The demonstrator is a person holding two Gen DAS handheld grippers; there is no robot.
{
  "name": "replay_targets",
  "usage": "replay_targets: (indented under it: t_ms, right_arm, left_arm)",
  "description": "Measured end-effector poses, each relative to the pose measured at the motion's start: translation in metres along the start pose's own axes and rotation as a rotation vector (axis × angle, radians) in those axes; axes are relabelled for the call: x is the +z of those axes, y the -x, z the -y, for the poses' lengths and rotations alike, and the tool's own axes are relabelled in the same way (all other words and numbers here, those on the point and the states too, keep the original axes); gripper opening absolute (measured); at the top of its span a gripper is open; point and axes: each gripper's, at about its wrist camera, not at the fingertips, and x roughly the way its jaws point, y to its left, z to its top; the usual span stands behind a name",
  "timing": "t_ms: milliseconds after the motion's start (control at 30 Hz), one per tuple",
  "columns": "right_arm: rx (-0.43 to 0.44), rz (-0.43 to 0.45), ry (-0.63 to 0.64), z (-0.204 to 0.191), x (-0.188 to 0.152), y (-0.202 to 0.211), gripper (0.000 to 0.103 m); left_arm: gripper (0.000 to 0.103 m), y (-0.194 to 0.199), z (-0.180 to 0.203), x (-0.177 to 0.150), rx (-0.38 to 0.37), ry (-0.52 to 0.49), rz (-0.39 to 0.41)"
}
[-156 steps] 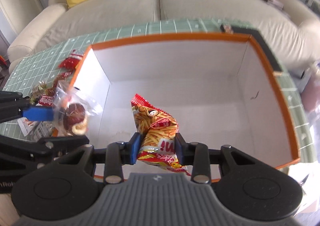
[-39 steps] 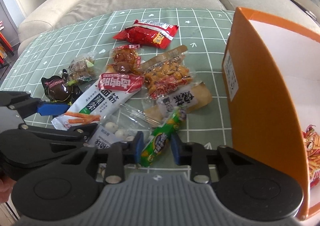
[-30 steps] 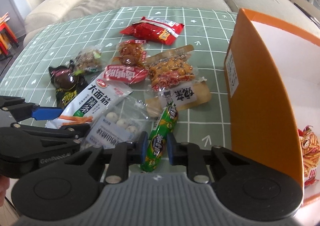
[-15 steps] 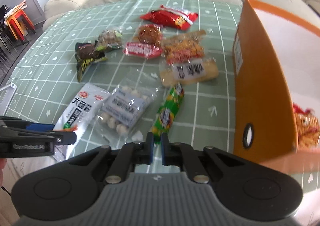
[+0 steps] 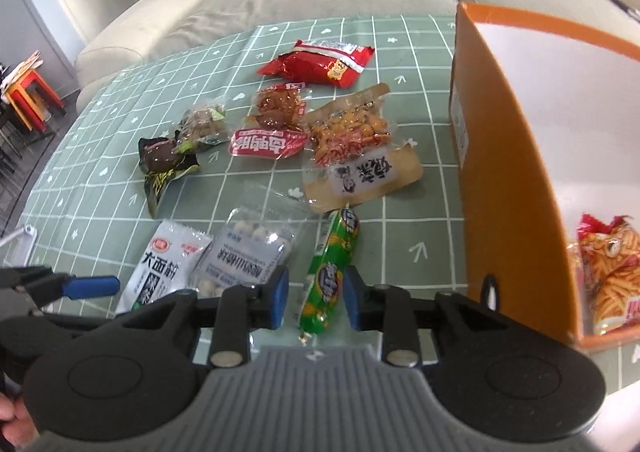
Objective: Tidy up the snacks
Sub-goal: 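Grasp the white spicy-strip packet with the left gripper while the right gripper grasps the green sausage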
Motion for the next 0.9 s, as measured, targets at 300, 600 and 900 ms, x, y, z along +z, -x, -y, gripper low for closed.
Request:
replay_targets:
  t_ms: [300, 600, 900]
  right_arm:
    - [-0.032, -0.038, -0.04, 0.005, 0.009, -0.021, 0.028]
    - [-0.05, -0.024, -0.004, 0.004, 0.002, -0.025, 0.021]
    - [-0.04, 0.01, 0.046, -0.003, -0.003, -0.004, 0.02]
  left_arm:
    - [0.083, -0.007, 0.007, 0.006, -0.006, 0.002, 0.013]
    - [0.057, -0.003, 0.008, 0.005, -0.009, 0.017, 0.031]
    - [0.054, 0.014, 0.007, -0.002, 0.026, 0.09, 0.091]
